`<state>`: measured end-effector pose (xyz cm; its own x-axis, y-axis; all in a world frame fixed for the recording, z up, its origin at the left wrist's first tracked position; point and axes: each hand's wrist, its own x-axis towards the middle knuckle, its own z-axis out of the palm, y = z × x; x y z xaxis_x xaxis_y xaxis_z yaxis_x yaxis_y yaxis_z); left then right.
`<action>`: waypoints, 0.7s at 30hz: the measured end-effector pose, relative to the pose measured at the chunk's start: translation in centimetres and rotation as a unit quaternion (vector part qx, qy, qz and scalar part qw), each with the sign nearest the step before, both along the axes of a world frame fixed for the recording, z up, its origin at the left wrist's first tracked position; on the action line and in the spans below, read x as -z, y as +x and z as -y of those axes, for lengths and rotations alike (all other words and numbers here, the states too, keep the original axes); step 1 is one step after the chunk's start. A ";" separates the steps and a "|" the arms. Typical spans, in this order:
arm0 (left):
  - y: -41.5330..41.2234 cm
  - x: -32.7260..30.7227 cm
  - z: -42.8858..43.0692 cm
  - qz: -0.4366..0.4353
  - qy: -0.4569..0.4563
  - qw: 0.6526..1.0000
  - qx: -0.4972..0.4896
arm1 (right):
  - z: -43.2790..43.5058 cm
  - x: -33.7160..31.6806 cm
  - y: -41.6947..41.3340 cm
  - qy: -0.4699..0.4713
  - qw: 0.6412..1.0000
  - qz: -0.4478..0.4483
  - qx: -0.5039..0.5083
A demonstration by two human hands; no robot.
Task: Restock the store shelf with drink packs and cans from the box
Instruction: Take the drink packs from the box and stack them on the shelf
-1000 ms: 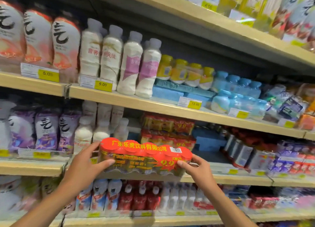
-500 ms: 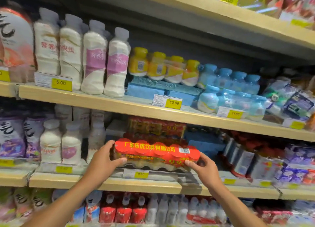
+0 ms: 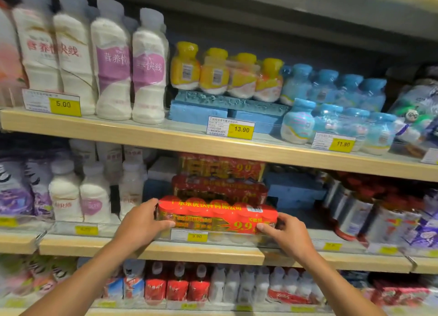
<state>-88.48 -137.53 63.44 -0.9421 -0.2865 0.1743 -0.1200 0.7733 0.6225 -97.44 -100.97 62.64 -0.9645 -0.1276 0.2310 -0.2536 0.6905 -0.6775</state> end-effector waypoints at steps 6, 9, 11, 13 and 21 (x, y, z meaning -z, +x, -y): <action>-0.6 -0.3 0.1 0.011 -0.033 0.999 -0.010 | -0.4 -0.9 -0.4 0.051 0.998 0.034 -0.021; -1.0 -0.1 0.1 0.011 -0.040 0.999 -0.016 | -0.7 -0.7 -0.7 0.051 0.997 0.043 -0.028; -1.2 0.0 0.0 0.007 -0.042 0.999 -0.014 | -0.8 -0.6 -1.0 0.044 0.997 0.049 -0.028; -1.3 0.0 -0.1 0.006 -0.044 0.999 -0.015 | -0.6 -0.6 -1.2 0.047 0.998 0.046 -0.019; -2.4 -0.5 -0.3 0.022 -0.049 0.998 -0.018 | 0.0 -1.2 -1.7 0.080 0.996 0.034 0.010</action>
